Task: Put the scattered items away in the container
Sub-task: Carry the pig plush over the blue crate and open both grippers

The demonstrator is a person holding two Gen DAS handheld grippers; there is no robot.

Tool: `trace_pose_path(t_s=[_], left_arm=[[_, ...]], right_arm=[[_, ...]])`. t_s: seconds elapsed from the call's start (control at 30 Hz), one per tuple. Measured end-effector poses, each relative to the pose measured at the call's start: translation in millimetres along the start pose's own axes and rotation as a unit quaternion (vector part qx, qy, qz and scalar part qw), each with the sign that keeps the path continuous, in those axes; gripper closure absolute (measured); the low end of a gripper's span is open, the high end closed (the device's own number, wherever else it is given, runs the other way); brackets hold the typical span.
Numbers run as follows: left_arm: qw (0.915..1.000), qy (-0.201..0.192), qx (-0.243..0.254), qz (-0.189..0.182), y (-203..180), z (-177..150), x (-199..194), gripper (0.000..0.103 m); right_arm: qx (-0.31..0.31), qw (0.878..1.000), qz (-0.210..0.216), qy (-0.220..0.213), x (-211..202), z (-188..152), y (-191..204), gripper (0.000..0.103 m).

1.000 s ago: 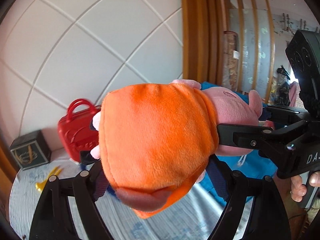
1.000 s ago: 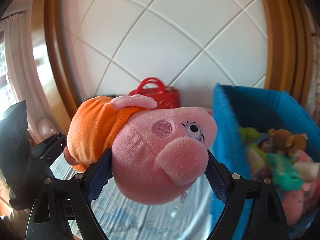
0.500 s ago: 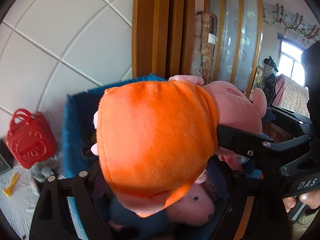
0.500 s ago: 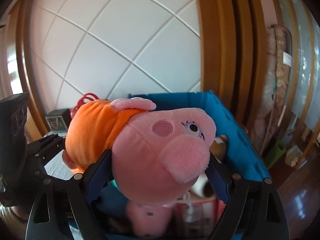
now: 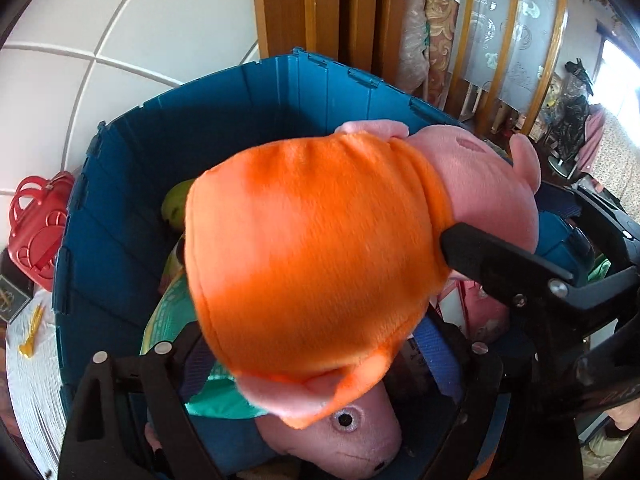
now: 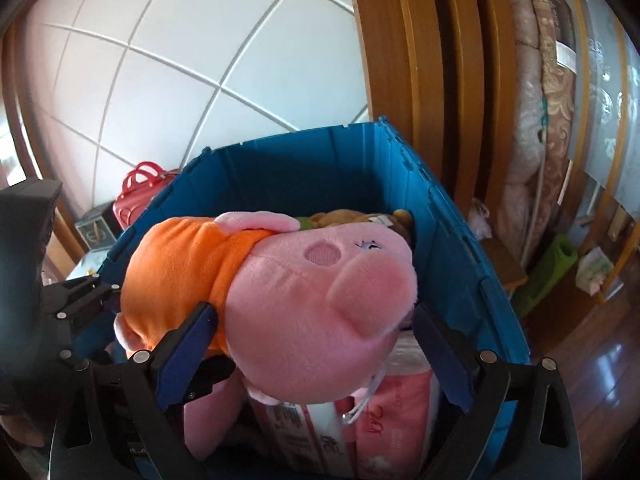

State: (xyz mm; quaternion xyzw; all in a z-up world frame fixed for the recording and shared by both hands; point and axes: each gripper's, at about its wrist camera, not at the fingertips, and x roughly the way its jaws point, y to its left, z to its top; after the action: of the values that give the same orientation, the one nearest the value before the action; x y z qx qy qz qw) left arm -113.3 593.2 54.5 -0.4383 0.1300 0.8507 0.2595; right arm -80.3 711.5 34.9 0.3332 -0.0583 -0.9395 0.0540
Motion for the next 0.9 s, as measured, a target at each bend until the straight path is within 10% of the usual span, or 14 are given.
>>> trace_pose_path(t_s=[0.9], left_arm=[[0.9906, -0.106, -0.068, 0.054, 18, -82, -68, 0.014]], right_arm=[[0.006, 0.997, -0.036, -0.063, -69, -61, 12, 0.000]])
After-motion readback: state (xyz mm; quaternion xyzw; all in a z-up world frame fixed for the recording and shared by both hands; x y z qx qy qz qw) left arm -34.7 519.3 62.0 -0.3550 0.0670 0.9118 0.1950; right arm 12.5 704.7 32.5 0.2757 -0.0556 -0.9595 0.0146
